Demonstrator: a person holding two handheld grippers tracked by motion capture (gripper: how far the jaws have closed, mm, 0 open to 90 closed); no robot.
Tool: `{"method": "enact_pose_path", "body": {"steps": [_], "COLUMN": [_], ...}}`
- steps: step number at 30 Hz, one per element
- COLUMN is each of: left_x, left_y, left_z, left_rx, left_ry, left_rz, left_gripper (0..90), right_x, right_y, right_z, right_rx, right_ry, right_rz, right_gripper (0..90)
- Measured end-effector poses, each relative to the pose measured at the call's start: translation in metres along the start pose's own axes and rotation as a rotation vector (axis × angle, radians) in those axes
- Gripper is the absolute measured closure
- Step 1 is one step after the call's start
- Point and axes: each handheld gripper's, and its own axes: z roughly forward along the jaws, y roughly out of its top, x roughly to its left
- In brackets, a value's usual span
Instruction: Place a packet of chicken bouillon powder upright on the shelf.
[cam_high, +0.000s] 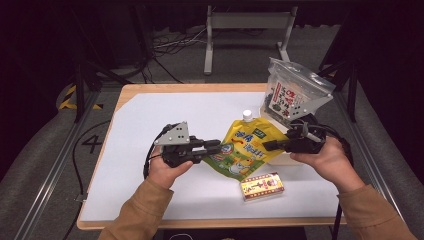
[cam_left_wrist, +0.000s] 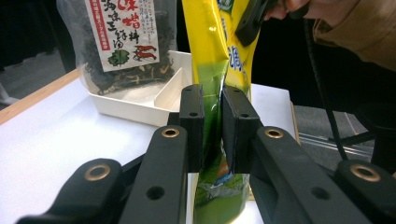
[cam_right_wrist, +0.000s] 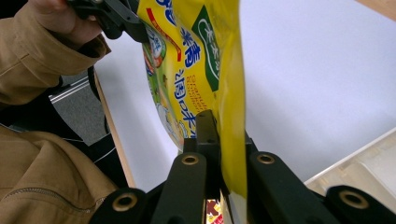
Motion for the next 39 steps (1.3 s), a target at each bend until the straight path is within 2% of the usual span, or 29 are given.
{"method": "enact_pose_path", "body": {"steps": [7, 11, 21, 23, 29, 39], "left_x": [0.001, 0.002, 0.011, 0.012, 0.017, 0.025], "left_y": [-0.001, -0.002, -0.005, -0.006, -0.008, -0.011], "left_z": [0.001, 0.001, -0.01, -0.011, -0.017, -0.03], "left_rx": [0.004, 0.0, -0.013, -0.01, -0.003, 0.015], "left_ry": [0.018, 0.025, 0.09, 0.101, 0.132, 0.17], "left_rz": [0.008, -0.005, -0.042, -0.045, -0.049, -0.069], "left_gripper": [77.9, 76.0, 67.6, 66.7, 62.7, 59.9], "right_x": [0.008, 0.014, 0.02, 0.02, 0.018, 0.007], "right_y": [0.008, 0.014, 0.022, 0.024, 0.029, 0.032], "right_z": [-0.008, -0.012, -0.026, -0.03, -0.04, -0.058], "right_rx": [0.017, 0.032, 0.039, 0.045, 0.064, 0.098], "right_ry": [-0.019, -0.027, -0.069, -0.087, -0.128, -0.198], "right_rz": [-0.038, -0.066, -0.111, -0.127, -0.137, -0.129], "right_gripper": [88.5, 88.6, 88.7, 88.6, 88.6, 88.6]}}
